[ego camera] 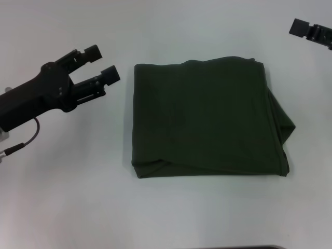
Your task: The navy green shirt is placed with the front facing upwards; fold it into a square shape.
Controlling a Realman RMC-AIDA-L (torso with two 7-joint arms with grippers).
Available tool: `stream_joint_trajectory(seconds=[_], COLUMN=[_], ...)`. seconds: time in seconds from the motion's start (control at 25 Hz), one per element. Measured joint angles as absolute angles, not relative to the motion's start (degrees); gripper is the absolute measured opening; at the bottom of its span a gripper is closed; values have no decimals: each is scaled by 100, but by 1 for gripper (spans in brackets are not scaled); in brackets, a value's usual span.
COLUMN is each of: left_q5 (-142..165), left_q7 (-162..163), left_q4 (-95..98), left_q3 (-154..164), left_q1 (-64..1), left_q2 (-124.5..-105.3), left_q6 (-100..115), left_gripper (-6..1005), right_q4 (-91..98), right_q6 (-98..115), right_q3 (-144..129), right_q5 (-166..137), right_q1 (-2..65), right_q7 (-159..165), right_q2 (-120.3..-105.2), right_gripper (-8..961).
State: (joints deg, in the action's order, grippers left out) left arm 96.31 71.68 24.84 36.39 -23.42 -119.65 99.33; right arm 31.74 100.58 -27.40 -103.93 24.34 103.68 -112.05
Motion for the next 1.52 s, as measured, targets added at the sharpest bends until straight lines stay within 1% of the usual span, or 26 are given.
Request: stream_joint_trajectory(seconds=[0.08,0.24,0.28,0.32,0.52,0.68,0.84,1.52], left_q5=[9632,9635,9636,9636,9695,9702,9702,9907], left_q7=[7181,7293,7394,7394,7796,7856,8012,8067], left_q4=[2490,2562,2637,2637,2846,2854,2891,2997], left_q3=[3551,3490,3469,3469,3471,3473,3503,3563], left_q1=[-2291,-2245,-2213,-2213,-2204,-2220,-2255,-2436], left_q2=[-11963,-11983,-11995,-11995,-12003,-11994,-11968,-11967], left_q6=[9941,9917,9914,9914,9904,9899,9881,9704], left_gripper=[891,893,894,894,895,890,888,888], right_q4=[3196,3227,3256,3256,3268,3270,3270,3232], right_q6=[10054,9967,9865,9865,9595,9403,9275,8978], right_q3=[-2740,-2707,-2689,-2689,-2671,-2597,-2588,-2633], right_q5=[-10523,-10866,-11026,-11026,-11372,-11392,-11403,-11453], right_q1=[2426,2419,2410,2410,2379,2312,2288,2283], right_q7=[10402,10433,10503,10503,10899,10910,10910,11018], right_q2=[-11168,-11106,-11065,-11065,-10940,-10928,-10955,-10975], right_gripper=[545,731,777,800,917,917,916,914])
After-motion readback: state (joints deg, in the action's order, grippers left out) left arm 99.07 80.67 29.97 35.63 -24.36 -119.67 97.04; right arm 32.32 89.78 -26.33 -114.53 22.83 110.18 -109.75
